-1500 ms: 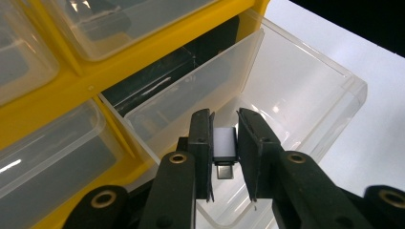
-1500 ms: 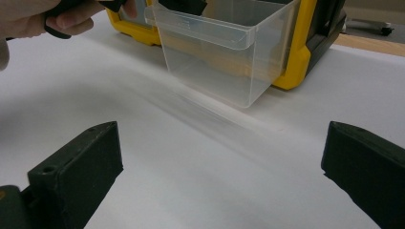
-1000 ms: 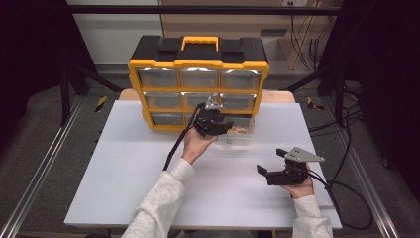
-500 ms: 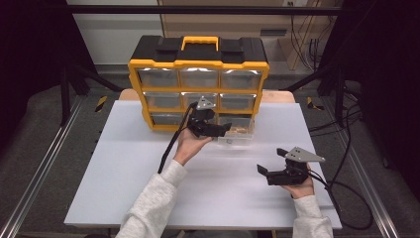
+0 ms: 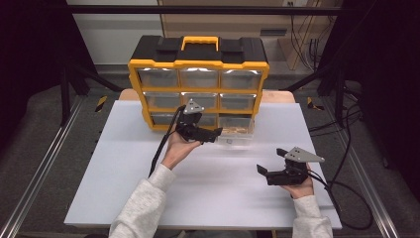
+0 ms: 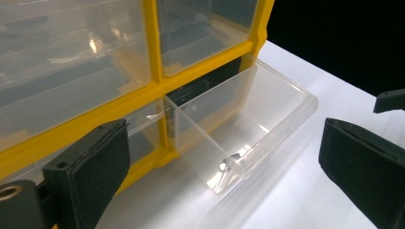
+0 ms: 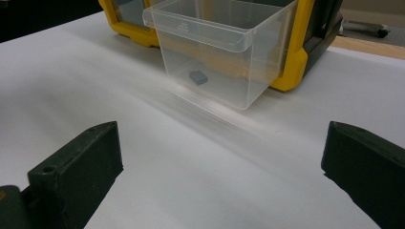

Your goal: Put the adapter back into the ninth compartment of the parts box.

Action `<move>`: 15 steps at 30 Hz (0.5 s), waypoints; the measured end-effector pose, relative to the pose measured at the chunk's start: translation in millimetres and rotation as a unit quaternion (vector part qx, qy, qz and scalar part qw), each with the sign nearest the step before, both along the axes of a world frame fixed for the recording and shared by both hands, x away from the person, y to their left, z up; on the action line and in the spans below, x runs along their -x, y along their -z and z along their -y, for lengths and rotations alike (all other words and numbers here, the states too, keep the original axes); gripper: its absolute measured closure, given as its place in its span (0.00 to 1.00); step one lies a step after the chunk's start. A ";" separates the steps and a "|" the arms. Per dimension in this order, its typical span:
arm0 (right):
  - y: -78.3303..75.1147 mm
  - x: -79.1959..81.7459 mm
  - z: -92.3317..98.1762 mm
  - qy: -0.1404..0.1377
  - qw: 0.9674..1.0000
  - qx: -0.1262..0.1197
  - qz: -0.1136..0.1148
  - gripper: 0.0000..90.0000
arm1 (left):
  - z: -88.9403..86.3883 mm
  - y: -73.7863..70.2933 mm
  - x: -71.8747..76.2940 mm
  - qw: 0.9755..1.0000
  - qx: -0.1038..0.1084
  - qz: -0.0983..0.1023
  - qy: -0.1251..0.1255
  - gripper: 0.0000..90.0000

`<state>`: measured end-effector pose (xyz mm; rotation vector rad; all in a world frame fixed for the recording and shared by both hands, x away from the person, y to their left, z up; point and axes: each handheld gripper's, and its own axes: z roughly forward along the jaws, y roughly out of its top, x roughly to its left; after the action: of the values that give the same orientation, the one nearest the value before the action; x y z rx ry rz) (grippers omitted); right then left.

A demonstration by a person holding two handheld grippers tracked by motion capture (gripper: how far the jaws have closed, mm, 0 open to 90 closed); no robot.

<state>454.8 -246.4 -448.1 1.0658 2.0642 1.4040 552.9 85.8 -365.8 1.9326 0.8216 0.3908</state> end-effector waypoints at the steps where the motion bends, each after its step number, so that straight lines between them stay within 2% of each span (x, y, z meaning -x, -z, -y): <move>1: 0.1 0.0 -0.1 0.000 1.000 0.000 0.000 0.01 | -2.2 -0.1 1.0 1.000 0.003 0.000 0.000 0.03; 7: -0.1 0.0 0.2 0.002 1.000 -0.001 0.001 0.00 | -15.1 -2.1 8.1 1.000 0.015 0.010 -0.001 0.02; 15: -0.3 0.2 0.1 0.003 1.000 -0.001 0.002 0.00 | -32.8 -1.2 17.5 1.000 0.020 0.019 -0.006 0.02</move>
<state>454.6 -246.6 -447.9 1.0678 2.0559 1.4057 535.4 118.6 -364.6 1.8785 0.8097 0.4143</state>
